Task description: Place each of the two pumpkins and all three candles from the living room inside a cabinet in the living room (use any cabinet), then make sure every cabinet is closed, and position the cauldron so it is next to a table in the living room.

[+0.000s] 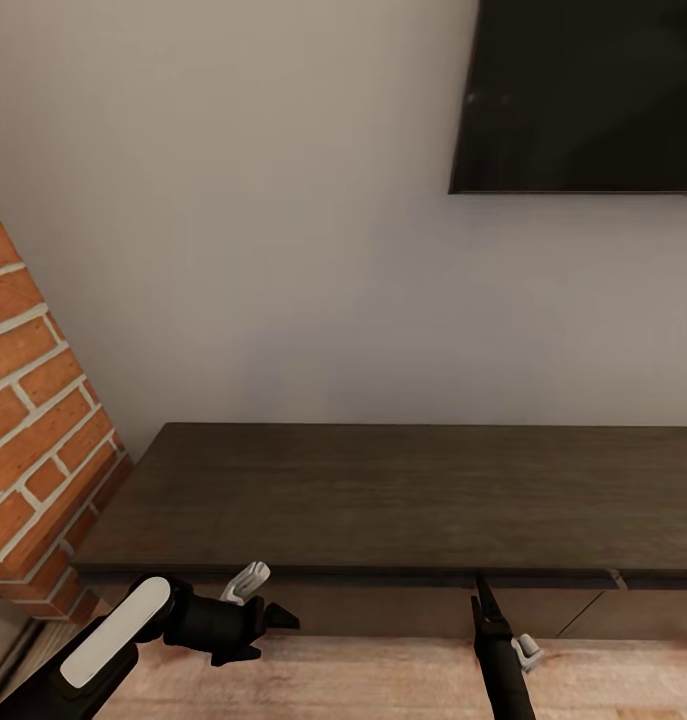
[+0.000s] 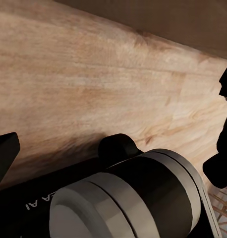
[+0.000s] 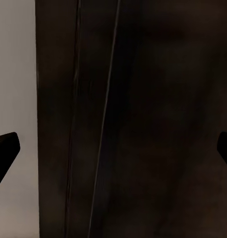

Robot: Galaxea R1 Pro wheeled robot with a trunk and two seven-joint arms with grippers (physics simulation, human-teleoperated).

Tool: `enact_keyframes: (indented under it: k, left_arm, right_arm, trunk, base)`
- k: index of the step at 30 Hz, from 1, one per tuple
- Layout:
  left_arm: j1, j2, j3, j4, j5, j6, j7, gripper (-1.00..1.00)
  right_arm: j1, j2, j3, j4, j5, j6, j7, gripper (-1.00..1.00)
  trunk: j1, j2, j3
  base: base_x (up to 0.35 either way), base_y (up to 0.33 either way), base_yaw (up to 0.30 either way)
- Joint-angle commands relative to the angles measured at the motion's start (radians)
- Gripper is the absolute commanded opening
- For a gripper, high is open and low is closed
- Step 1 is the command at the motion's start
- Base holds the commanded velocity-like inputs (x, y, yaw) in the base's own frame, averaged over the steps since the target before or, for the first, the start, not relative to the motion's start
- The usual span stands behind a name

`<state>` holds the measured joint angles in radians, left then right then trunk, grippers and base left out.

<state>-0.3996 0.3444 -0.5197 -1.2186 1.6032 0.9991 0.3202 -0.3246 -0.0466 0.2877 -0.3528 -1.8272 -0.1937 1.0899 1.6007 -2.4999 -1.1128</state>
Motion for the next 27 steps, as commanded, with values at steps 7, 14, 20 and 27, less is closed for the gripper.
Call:
enact_keyframes:
  k: [7, 14, 20, 27]
  left_arm:
    - [-0.001, 0.001, -0.002, -0.001, 0.011, 0.000, 0.010, 1.00]
    - [-0.001, 0.002, -0.002, -0.001, 0.011, 0.000, 0.010, 1.00]
    - [-0.001, 0.001, -0.002, -0.001, 0.011, 0.000, 0.010, 1.00]
    - [-0.001, 0.002, -0.002, -0.001, 0.011, 0.000, 0.010, 1.00]
  right_arm:
    - [-0.001, -0.001, 0.009, 0.000, -0.008, -0.006, 0.002, 1.00]
    - [-0.001, -0.001, 0.010, 0.000, -0.008, -0.006, 0.002, 1.00]
    - [-0.001, -0.001, 0.010, 0.000, -0.009, -0.006, 0.002, 1.00]
    - [-0.001, -0.001, 0.010, 0.001, -0.008, -0.006, 0.002, 1.00]
  trunk:
    - [0.000, 0.000, -0.001]
    - [0.000, 0.000, -0.001]
    - [0.000, 0.000, -0.001]
    - [0.000, 0.000, -0.001]
  base:
    - [0.055, 0.000, 0.000]
    - [0.039, 0.000, 0.000]
    - [0.010, 0.000, 0.000]
    - [0.000, 0.000, 0.000]
